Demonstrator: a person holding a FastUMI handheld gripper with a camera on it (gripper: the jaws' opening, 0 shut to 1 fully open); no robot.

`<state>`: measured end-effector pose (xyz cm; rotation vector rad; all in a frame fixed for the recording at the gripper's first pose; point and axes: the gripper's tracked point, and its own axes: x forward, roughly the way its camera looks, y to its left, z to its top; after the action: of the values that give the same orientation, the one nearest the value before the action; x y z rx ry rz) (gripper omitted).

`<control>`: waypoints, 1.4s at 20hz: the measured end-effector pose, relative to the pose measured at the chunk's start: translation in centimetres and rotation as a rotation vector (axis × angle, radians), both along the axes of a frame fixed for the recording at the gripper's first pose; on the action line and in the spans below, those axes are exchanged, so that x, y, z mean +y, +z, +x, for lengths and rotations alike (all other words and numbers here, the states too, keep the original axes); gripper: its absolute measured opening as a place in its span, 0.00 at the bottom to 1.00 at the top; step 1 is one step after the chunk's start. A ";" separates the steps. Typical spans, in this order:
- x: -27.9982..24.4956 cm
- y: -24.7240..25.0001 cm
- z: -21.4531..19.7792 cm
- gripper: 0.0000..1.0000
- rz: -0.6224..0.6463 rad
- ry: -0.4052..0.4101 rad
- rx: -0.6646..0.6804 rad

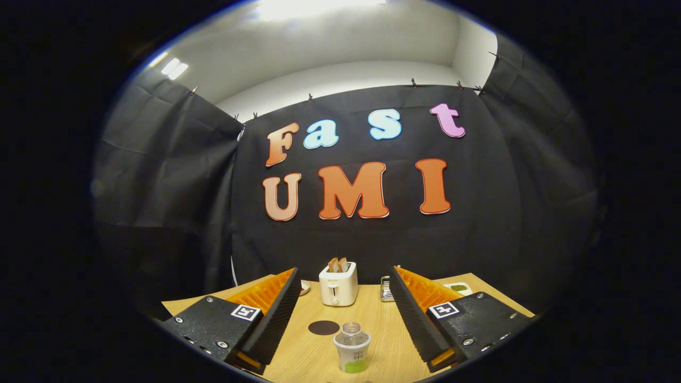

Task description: Take the bottle from table, then pour the juice into the cup, finally place the bottle on the coaster

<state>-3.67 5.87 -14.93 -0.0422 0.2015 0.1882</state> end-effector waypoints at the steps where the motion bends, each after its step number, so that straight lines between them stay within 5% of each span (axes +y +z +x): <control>1: -0.2 -0.7 -0.2 0.99 -0.022 -0.007 -0.007; 22: -1.7 -20.9 -1.6 0.98 -0.103 -0.102 0.295; 28: -2.2 -23.9 -1.5 0.77 -0.077 -0.153 0.362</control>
<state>-5.16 3.68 -38.80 -0.0686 0.5709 0.0333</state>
